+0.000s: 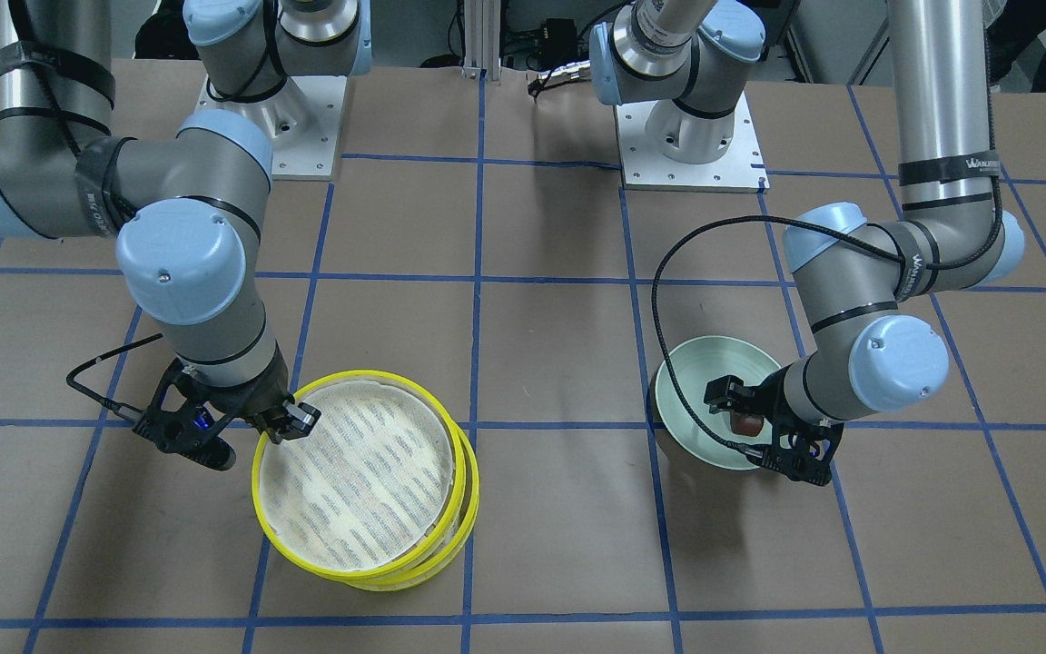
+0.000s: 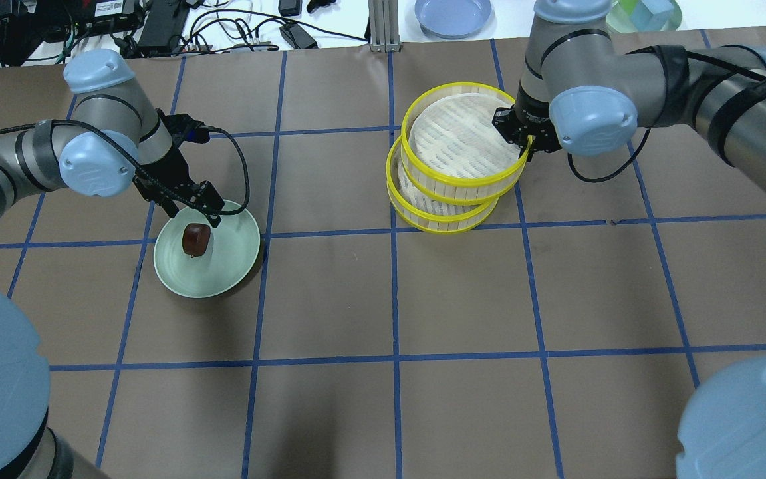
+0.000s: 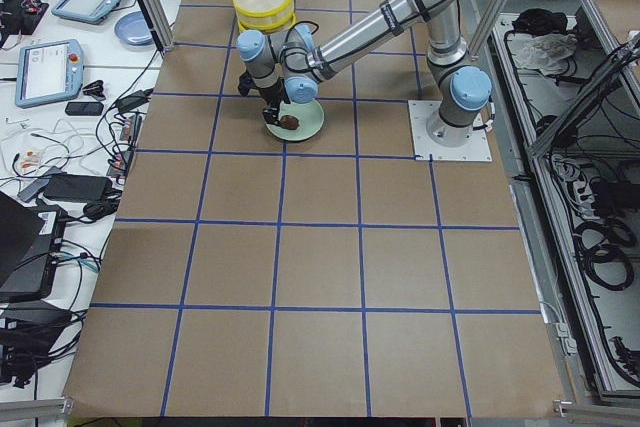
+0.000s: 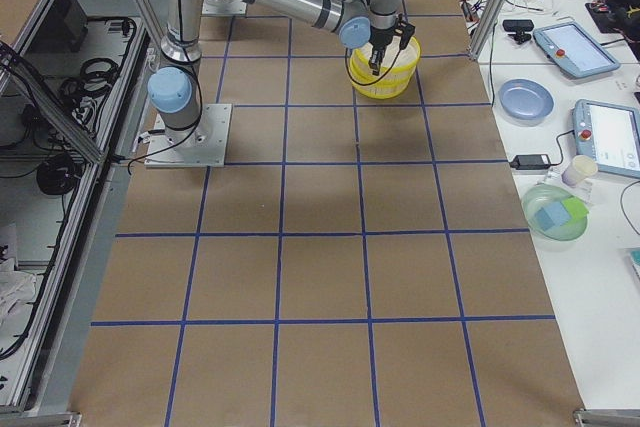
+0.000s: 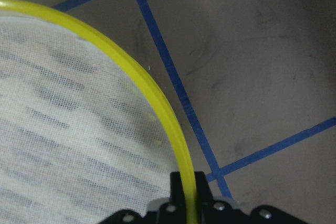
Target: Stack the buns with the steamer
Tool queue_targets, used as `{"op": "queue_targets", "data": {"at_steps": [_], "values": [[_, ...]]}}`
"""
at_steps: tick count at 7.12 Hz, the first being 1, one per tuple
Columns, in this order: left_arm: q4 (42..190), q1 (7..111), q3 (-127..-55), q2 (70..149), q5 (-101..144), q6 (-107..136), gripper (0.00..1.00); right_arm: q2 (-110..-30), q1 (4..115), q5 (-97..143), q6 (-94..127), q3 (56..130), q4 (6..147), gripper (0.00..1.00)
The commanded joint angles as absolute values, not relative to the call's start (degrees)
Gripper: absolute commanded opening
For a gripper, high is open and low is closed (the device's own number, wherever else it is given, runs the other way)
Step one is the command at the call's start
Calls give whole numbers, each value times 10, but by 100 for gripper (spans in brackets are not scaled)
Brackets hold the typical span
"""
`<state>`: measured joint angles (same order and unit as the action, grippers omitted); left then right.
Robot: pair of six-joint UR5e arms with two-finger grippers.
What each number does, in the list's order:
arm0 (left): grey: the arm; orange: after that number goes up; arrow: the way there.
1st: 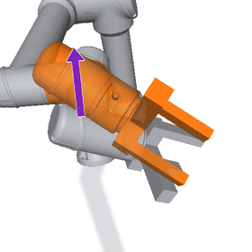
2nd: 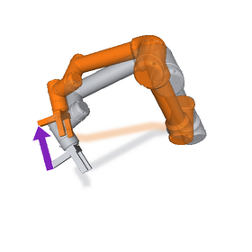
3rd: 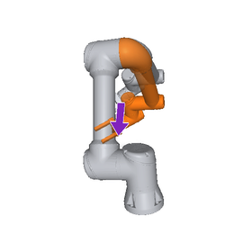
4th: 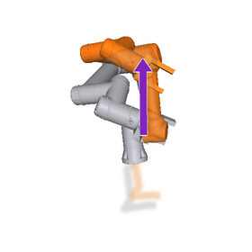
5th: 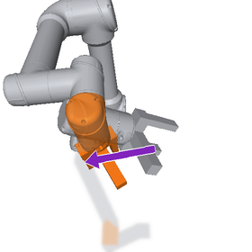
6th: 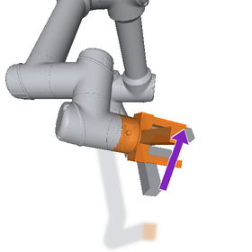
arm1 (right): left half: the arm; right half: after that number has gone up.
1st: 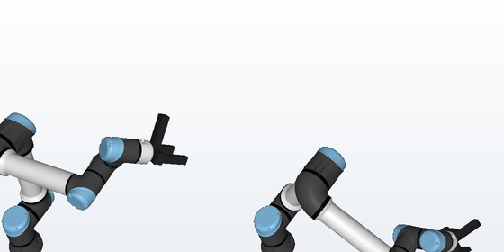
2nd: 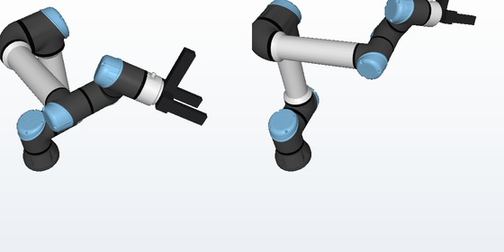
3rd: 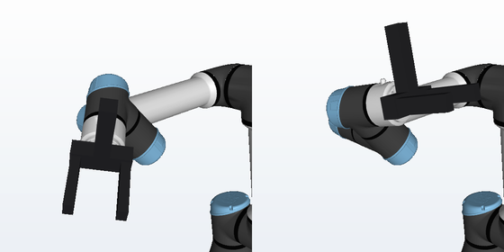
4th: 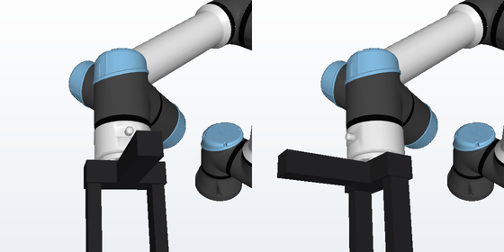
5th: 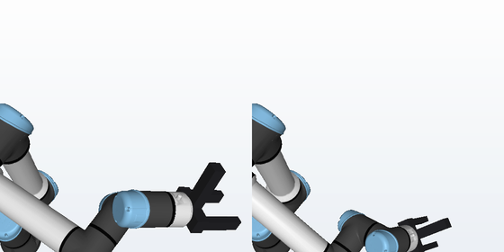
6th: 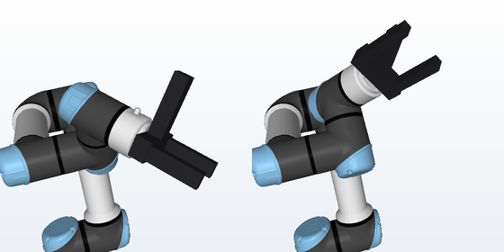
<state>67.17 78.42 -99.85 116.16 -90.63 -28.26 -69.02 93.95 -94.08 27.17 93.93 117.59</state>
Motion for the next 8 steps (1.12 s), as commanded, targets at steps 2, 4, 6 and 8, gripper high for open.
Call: {"op": "queue_targets", "data": {"at_steps": [2,4,6,8], "values": [[678,784,-1003,1179,-908,-203,80,-686,944,-940,280,943,1180,0],[679,784,-997,1181,-909,-187,0,-685,945,-939,292,943,1194,0],[671,784,-987,1167,-907,-170,0,-683,947,-938,293,947,1196,0],[674,785,-956,1156,-902,-130,0,-683,956,-936,302,947,1196,0]]}}
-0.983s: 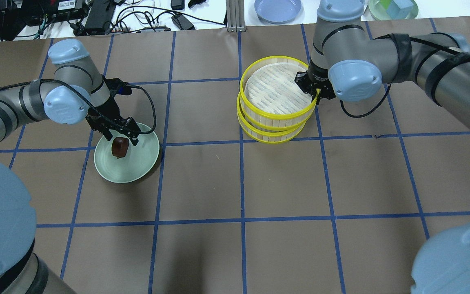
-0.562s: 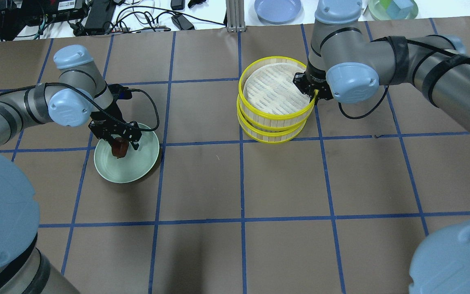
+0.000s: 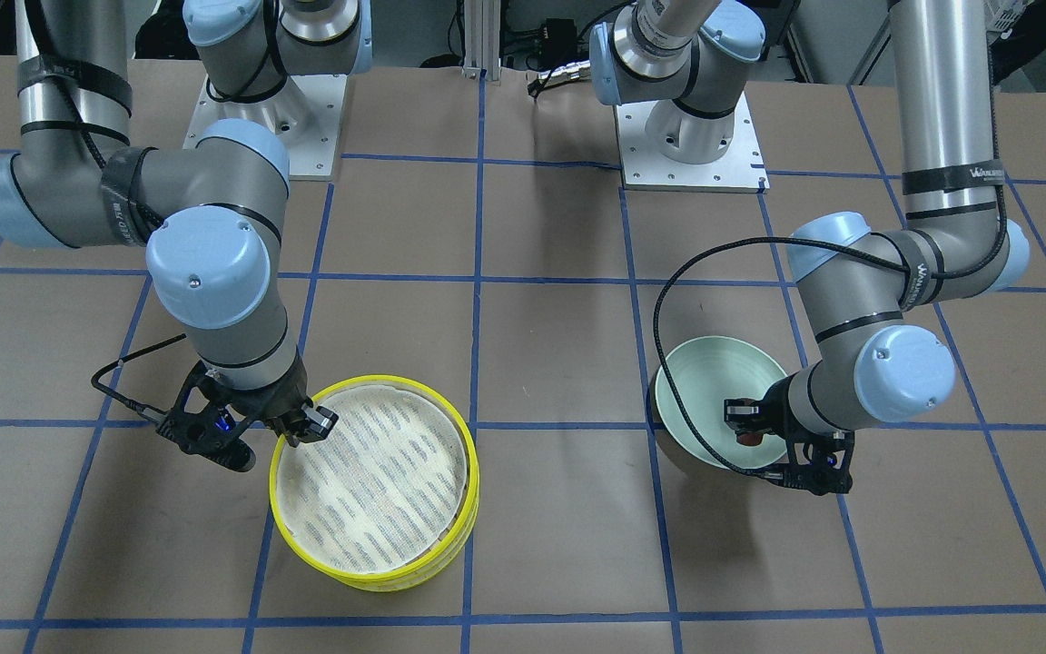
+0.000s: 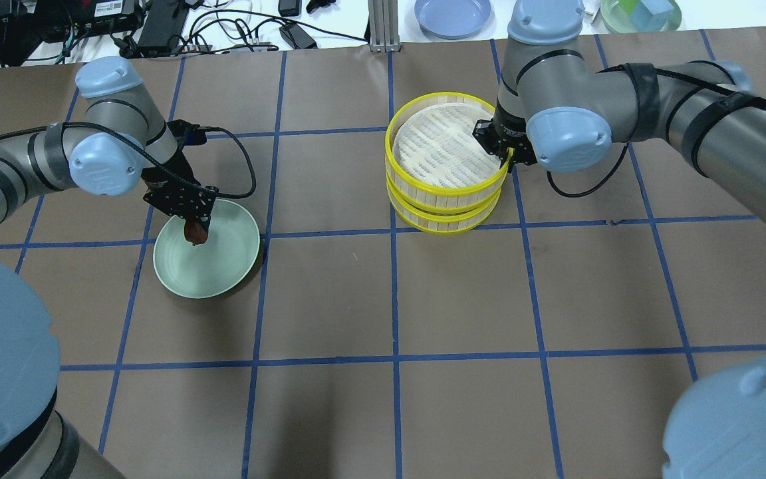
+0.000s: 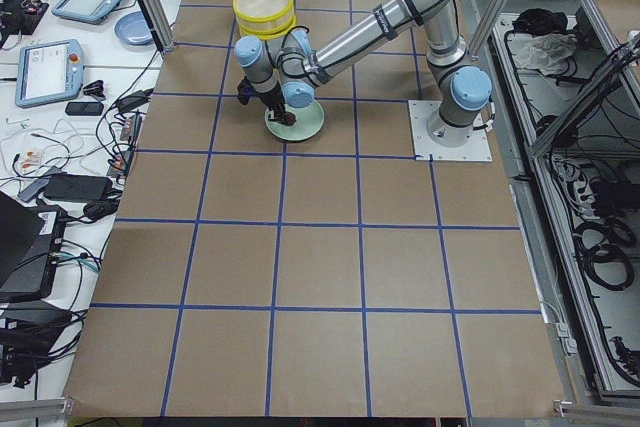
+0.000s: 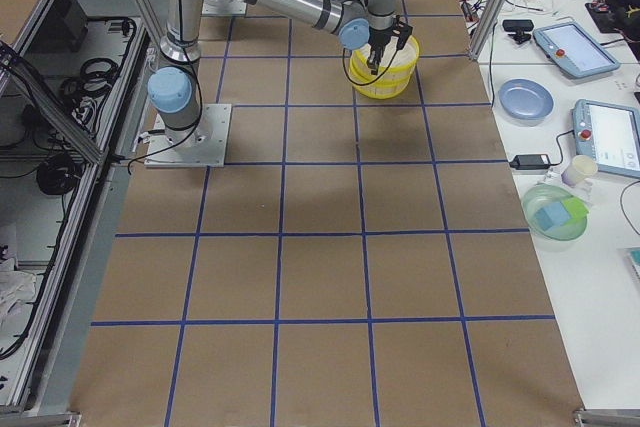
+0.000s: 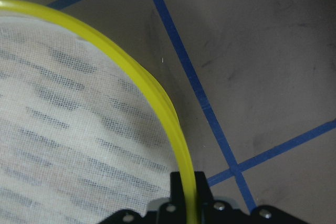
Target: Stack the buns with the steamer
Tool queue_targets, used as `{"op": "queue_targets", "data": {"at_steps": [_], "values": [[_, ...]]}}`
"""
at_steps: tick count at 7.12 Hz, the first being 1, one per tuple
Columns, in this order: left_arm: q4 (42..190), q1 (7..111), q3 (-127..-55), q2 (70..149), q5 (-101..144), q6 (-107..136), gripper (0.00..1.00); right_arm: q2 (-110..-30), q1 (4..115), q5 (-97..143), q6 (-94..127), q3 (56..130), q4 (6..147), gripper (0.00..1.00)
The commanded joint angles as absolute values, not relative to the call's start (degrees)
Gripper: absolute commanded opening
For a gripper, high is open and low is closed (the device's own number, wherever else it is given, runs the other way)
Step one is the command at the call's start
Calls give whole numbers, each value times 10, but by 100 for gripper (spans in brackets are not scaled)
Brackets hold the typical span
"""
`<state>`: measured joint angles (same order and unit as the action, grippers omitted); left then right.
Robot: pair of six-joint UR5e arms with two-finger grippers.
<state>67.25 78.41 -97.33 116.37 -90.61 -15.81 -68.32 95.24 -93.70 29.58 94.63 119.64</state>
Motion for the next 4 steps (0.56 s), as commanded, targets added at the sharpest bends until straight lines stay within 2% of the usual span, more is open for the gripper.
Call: {"op": "queue_targets", "data": {"at_steps": [1,4], "values": [[672,785,-945,1144,-900,-98,0,-683,956,-938,301,947,1196,0],[669,791,-934,1129,-897,-91,0,-683,956,-945,296,947,1196,0]]}}
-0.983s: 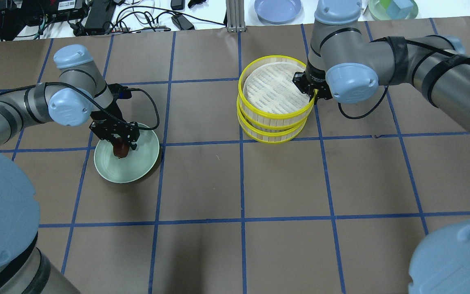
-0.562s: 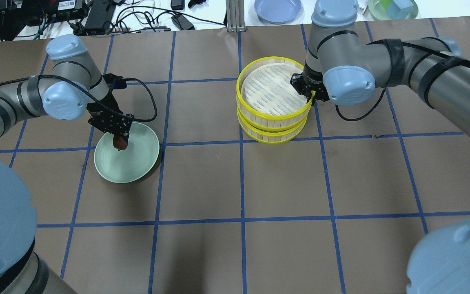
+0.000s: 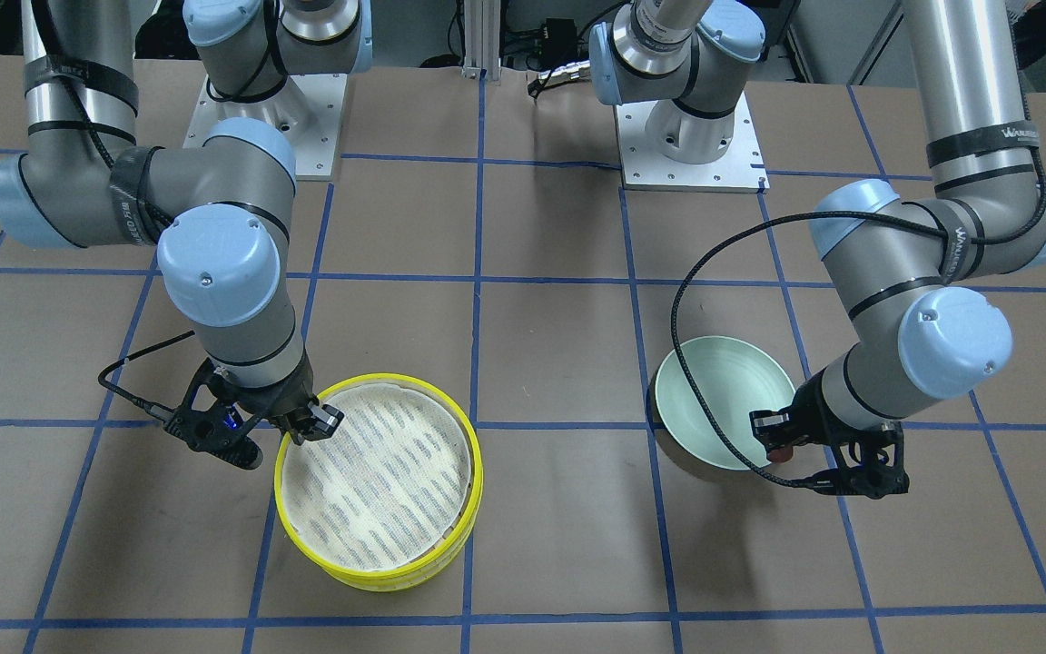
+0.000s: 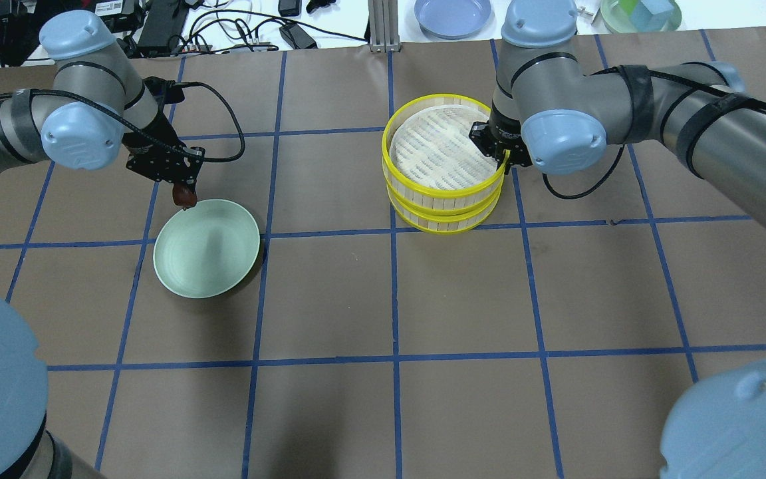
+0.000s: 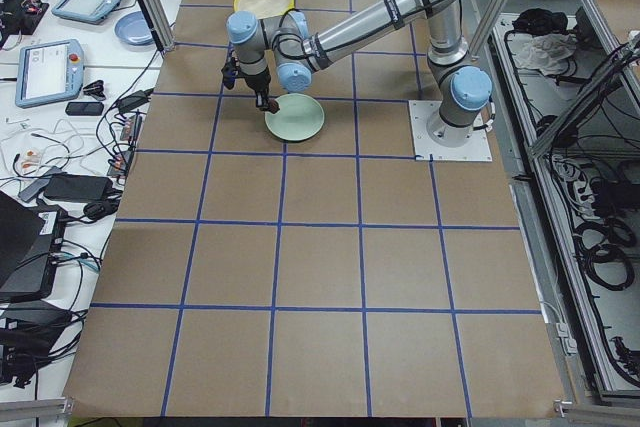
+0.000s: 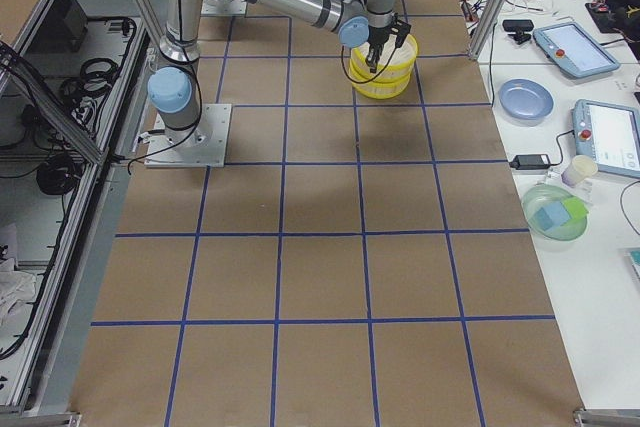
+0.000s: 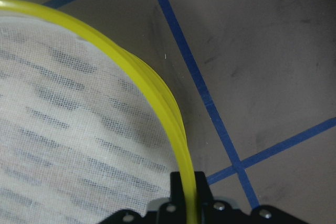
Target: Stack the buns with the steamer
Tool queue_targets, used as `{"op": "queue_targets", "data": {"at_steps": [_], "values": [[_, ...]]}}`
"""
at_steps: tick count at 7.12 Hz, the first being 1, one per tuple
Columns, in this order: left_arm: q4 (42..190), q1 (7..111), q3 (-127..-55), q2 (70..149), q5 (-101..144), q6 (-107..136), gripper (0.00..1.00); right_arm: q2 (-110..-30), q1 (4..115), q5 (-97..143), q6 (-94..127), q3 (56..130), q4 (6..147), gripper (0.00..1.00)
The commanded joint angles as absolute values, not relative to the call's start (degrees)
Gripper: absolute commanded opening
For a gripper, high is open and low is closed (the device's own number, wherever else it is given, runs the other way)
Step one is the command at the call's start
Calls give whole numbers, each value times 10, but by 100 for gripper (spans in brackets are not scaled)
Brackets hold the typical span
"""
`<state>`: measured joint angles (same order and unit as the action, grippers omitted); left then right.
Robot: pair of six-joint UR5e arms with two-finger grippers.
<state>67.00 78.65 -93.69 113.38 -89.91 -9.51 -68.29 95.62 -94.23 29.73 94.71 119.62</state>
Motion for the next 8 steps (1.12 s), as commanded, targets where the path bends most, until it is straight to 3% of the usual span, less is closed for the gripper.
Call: {"op": "queue_targets", "data": {"at_steps": [1,4,5,7,8], "values": [[669,794,-932,1123,-885,-64,0,-683,956,-944,296,947,1196,0],[669,796,-931,1116,-867,-47,0,-684,955,-943,297,960,1201,1],[669,802,-926,1113,-846,-21,0,-684,955,-944,296,960,1203,15],[669,809,-912,1107,-769,58,0,-685,955,-945,297,960,1208,78],[669,820,-907,1102,-740,80,0,-687,955,-943,299,960,1208,99]]}}
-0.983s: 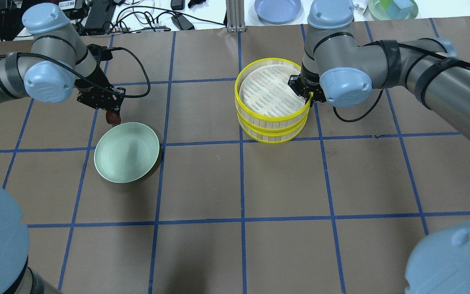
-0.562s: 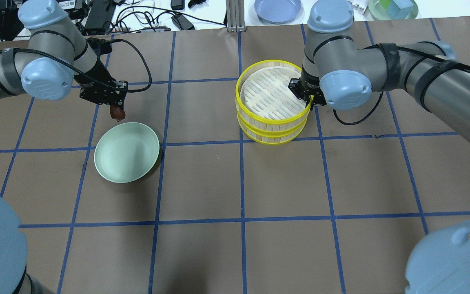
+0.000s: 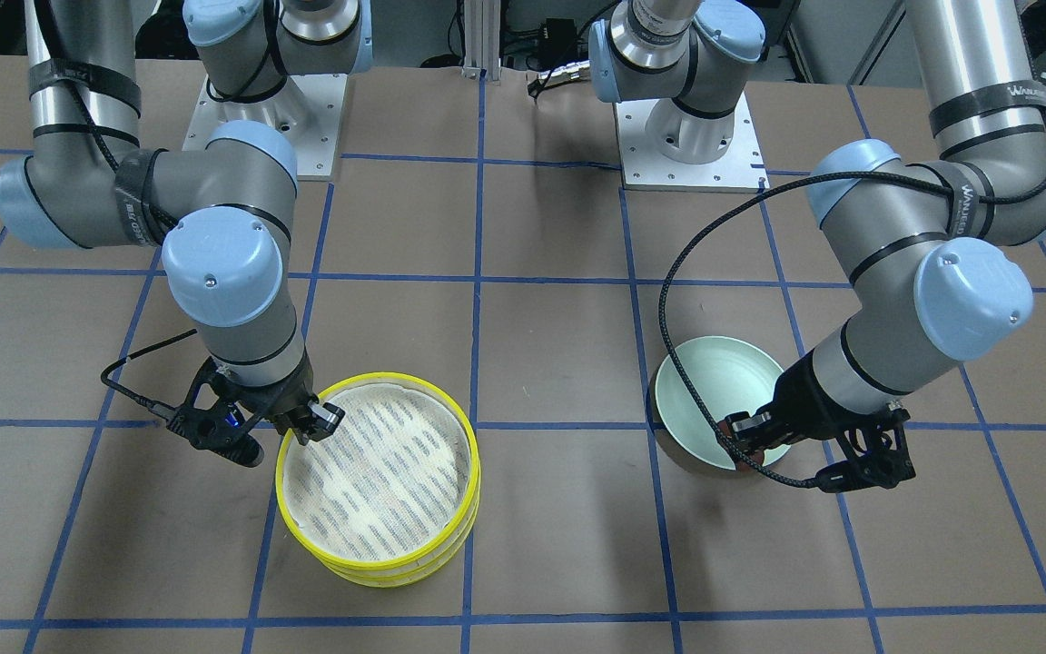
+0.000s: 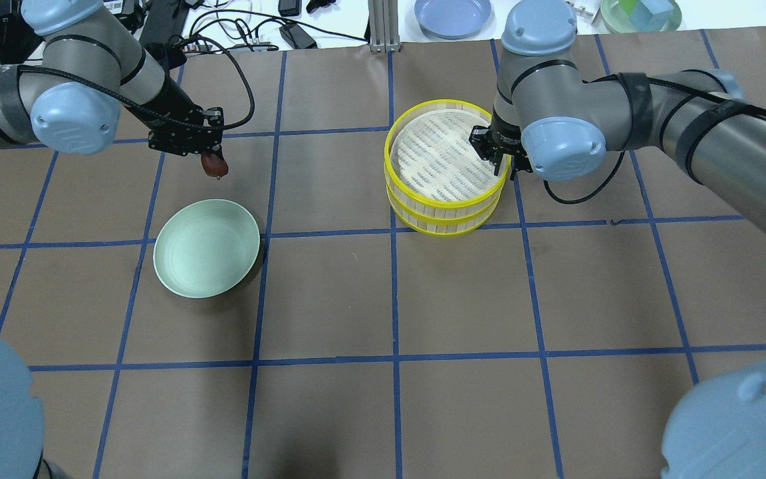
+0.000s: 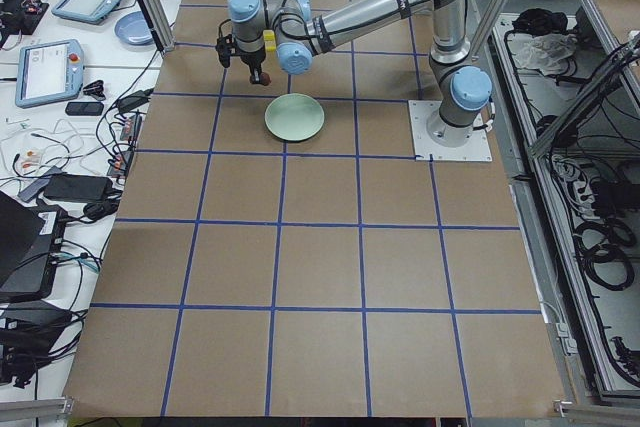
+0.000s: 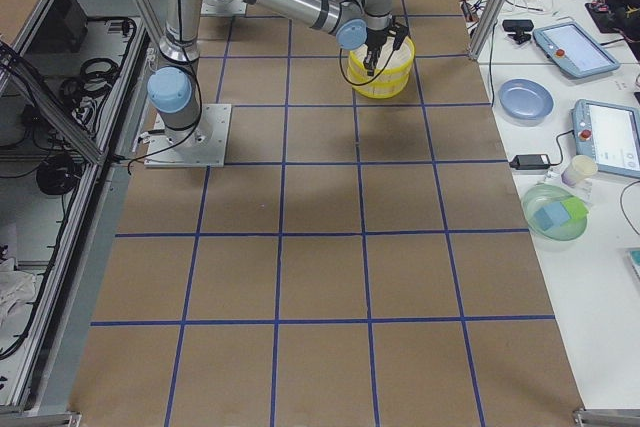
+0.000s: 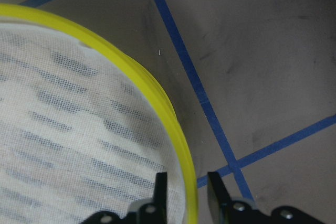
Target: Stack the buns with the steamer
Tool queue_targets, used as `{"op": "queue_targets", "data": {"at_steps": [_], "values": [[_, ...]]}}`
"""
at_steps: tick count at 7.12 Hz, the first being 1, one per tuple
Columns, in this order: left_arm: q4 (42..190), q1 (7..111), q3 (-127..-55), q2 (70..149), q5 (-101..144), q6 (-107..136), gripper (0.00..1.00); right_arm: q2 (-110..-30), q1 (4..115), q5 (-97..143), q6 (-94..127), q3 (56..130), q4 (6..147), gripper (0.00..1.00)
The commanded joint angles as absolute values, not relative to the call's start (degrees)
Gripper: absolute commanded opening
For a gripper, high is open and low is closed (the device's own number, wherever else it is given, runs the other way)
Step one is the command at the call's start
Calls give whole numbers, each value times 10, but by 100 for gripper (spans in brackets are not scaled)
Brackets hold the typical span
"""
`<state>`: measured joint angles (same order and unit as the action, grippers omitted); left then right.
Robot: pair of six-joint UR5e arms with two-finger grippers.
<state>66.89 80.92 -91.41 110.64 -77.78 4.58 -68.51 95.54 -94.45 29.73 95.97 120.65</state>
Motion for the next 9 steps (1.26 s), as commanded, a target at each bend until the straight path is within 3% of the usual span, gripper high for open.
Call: {"op": "queue_targets", "data": {"at_steps": [1,3,6,8,9], "values": [[664,844,-904,1096,-731,120,0,-691,955,-941,295,955,1209,100],[598,928,-898,1099,-727,248,0,-732,936,-938,251,948,1185,100],[525,967,-907,1119,-598,342,0,-834,877,-888,129,895,991,100],[490,1010,-913,1144,-603,347,35,-886,864,-895,15,889,944,100],[488,1019,-913,1155,-604,347,86,-889,864,-894,-42,889,927,100]]}}
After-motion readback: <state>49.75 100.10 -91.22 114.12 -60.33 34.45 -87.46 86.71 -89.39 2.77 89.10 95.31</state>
